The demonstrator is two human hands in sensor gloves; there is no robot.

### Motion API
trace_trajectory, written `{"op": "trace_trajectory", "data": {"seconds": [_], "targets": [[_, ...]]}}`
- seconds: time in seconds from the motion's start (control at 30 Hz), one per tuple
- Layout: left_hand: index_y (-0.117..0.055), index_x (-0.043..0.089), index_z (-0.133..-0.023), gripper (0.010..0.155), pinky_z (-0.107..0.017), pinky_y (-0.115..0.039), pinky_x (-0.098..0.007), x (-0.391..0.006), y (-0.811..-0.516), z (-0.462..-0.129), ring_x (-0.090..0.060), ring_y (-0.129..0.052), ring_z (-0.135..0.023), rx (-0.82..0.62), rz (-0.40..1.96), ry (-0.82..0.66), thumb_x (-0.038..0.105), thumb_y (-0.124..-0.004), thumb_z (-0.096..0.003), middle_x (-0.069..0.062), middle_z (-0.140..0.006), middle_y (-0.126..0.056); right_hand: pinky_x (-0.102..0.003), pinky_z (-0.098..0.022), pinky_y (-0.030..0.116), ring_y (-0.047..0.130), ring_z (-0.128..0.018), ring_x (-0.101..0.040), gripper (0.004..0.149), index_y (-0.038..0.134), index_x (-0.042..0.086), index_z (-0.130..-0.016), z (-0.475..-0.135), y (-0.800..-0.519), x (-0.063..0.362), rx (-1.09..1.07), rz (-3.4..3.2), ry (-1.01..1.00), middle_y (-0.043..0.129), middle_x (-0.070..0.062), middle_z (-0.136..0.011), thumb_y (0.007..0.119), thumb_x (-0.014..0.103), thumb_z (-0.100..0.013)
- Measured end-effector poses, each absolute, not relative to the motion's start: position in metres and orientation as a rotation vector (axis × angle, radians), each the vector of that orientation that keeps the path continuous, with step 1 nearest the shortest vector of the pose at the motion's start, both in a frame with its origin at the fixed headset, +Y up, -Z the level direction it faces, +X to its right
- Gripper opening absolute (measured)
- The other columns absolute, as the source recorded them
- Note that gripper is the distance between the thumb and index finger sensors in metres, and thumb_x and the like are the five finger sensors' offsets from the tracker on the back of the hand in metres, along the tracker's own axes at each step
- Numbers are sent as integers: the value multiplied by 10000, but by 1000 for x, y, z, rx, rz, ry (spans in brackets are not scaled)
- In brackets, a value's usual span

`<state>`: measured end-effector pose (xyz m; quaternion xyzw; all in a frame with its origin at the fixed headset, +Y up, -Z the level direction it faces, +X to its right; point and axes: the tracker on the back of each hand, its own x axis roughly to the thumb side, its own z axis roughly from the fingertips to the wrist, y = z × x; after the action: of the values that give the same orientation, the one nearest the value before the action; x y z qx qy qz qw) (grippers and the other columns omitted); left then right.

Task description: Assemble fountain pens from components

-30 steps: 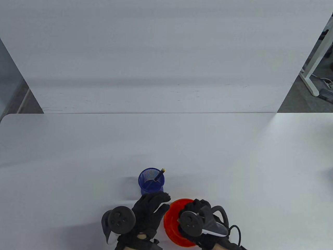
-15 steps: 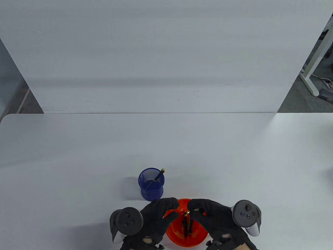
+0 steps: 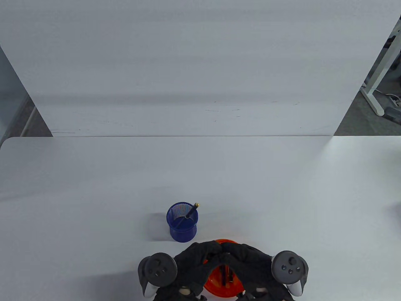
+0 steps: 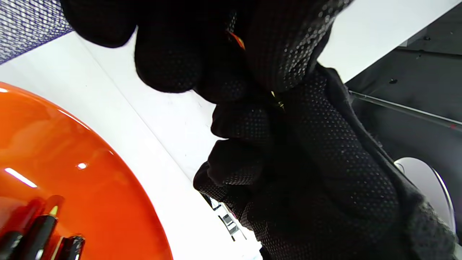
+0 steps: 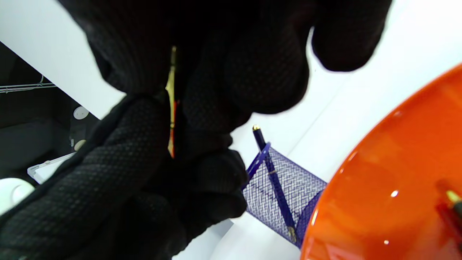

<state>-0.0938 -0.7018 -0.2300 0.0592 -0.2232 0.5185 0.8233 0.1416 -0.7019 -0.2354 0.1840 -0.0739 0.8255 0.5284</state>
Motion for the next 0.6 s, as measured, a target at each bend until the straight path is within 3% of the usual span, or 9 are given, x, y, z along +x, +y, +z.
{"op": "trace_trajectory", "data": {"seconds": [0.1,0.23,0.27,0.33,0.4,0.6], "targets": [[-831,168,-926,379,-596,-680,-687,-97,-702,-232,-444,-942,-696,138,1134,-442,223,-861,-552,-203,-836,-937,-604,-550,737,993,-435,-317,496,924,78,-826,-235,-701,139,456,1991,-183,1076,-132,-621,857,439,-493],[-856,173,-891,356,-587,-702,-685,-113,-701,-236,-416,-962,-665,106,1261,-354,208,-871,-537,-183,-811,-954,-632,-580,666,898,-556,-370,654,741,34,-996,-235,-696,136,555,2137,-66,948,-195,-780,874,435,-498],[-854,175,-892,355,-588,-703,-684,-121,-700,-237,-415,-962,-667,120,1309,-319,208,-869,-539,-181,-813,-954,-631,-586,656,881,-569,-371,631,734,59,-1006,-236,-696,135,578,2241,-71,930,-189,-788,877,413,-503],[-843,180,-900,355,-595,-694,-686,-133,-703,-238,-416,-953,-686,136,1428,-270,211,-861,-546,-175,-828,-945,-632,-595,643,859,-593,-378,478,850,120,-923,-238,-700,127,639,2459,-16,916,-173,-781,875,366,-514],[-829,174,-913,361,-593,-689,-682,-138,-708,-241,-419,-945,-692,155,1546,-251,219,-849,-555,-177,-834,-936,-632,-601,638,851,-604,-379,443,885,134,-888,-238,-706,116,670,2600,21,912,-163,-773,880,368,-511],[-814,166,-925,365,-602,-664,-687,-141,-718,-245,-432,-922,-708,149,1630,-204,220,-837,-565,-183,-848,-917,-633,-599,640,852,-589,-388,469,906,93,-850,-240,-731,77,720,2916,153,922,-170,-743,894,397,-492]]}}
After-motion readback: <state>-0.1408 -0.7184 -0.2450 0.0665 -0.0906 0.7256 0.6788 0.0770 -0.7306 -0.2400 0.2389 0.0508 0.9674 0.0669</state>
